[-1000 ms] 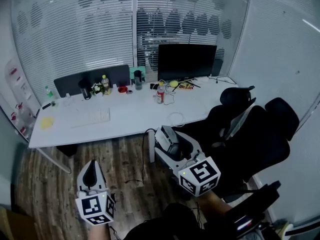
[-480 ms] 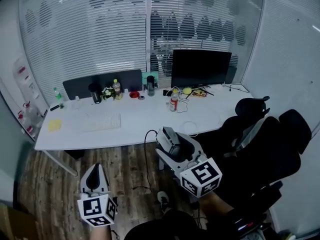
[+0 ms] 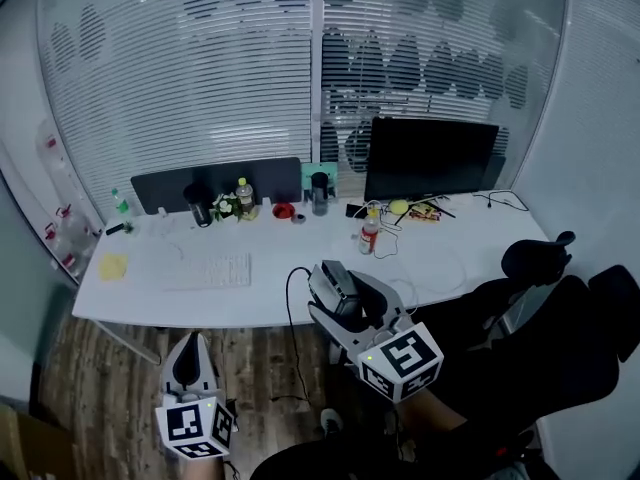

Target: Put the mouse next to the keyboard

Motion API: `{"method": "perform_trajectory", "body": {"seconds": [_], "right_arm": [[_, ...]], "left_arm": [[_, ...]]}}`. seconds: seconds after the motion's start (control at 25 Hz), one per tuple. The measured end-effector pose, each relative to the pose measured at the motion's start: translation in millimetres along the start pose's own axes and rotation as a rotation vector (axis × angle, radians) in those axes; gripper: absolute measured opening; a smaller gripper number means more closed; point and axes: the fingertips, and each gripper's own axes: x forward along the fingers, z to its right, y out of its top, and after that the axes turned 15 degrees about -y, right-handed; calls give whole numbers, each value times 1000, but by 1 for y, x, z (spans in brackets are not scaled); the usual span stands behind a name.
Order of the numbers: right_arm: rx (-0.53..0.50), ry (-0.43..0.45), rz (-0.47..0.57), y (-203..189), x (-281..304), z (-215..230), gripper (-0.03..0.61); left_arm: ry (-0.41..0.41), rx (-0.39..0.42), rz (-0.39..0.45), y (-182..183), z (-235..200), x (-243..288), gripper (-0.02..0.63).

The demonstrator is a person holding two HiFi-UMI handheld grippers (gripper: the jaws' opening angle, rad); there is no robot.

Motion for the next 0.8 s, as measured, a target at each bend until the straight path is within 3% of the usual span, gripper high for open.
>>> {"method": "perform_trajectory", "body": {"seconds": [0.12,0.48,0.8], "right_arm": [[5,16,2,-1,25,18,302],[8,56,1,-9,74,54,302],[22,84,14,-14,95,79,302]], "left_arm": [[5,-21,27,7,-4,24,30],[23,-30,-31,2,-8,84,29],[-42,-101,-32,-1,9,128,29]]}}
